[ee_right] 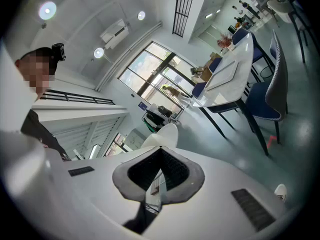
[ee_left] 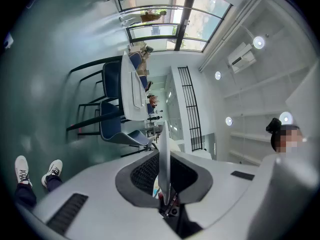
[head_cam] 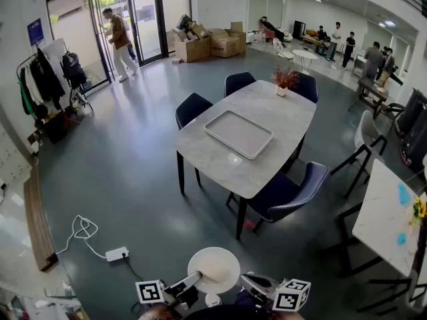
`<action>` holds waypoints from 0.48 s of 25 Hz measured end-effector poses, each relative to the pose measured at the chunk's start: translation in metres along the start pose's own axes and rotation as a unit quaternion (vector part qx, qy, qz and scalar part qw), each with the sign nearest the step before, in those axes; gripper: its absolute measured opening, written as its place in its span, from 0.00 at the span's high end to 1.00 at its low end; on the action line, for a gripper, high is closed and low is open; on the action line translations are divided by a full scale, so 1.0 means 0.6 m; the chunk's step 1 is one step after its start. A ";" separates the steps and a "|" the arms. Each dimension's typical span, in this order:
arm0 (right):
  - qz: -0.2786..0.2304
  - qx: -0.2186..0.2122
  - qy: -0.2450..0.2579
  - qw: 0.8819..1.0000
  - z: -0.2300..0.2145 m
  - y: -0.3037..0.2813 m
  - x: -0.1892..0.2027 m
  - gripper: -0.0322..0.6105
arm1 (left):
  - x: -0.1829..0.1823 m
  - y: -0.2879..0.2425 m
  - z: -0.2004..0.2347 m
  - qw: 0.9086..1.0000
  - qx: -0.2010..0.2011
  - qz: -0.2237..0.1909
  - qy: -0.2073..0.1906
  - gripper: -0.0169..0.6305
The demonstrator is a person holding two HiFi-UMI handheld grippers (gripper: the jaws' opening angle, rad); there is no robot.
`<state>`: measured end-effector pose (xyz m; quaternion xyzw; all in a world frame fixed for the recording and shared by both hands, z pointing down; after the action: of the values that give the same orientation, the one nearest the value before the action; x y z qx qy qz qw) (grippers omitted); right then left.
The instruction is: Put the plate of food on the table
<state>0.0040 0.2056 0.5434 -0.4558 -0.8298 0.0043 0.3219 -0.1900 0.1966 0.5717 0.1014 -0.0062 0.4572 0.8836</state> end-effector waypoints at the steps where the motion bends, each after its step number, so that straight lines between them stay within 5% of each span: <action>1: 0.000 -0.001 -0.001 1.000 0.001 0.000 0.000 0.93 | 0.001 0.000 0.001 1.000 0.000 0.001 -0.002 0.92; 8: 0.000 0.022 0.046 0.999 0.014 0.001 -0.021 0.93 | -0.003 0.004 -0.001 1.000 -0.001 0.004 -0.007 0.92; 12: -0.012 0.008 0.022 1.000 0.013 -0.001 -0.015 0.93 | -0.008 0.009 0.000 1.000 0.000 -0.001 -0.005 0.92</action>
<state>0.0025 0.2004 0.5325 -0.4436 -0.8278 -0.0026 0.3433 -0.1971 0.1960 0.5719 0.1032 -0.0106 0.4555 0.8842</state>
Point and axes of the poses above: the fingertips, and each gripper's own axes: y backward along the fingers, z to its left, x out of its underside, the point moved 4 cm from there along y, backward along the fingers, and after that the axes turned 12 degrees about x, right-handed, at the moved point
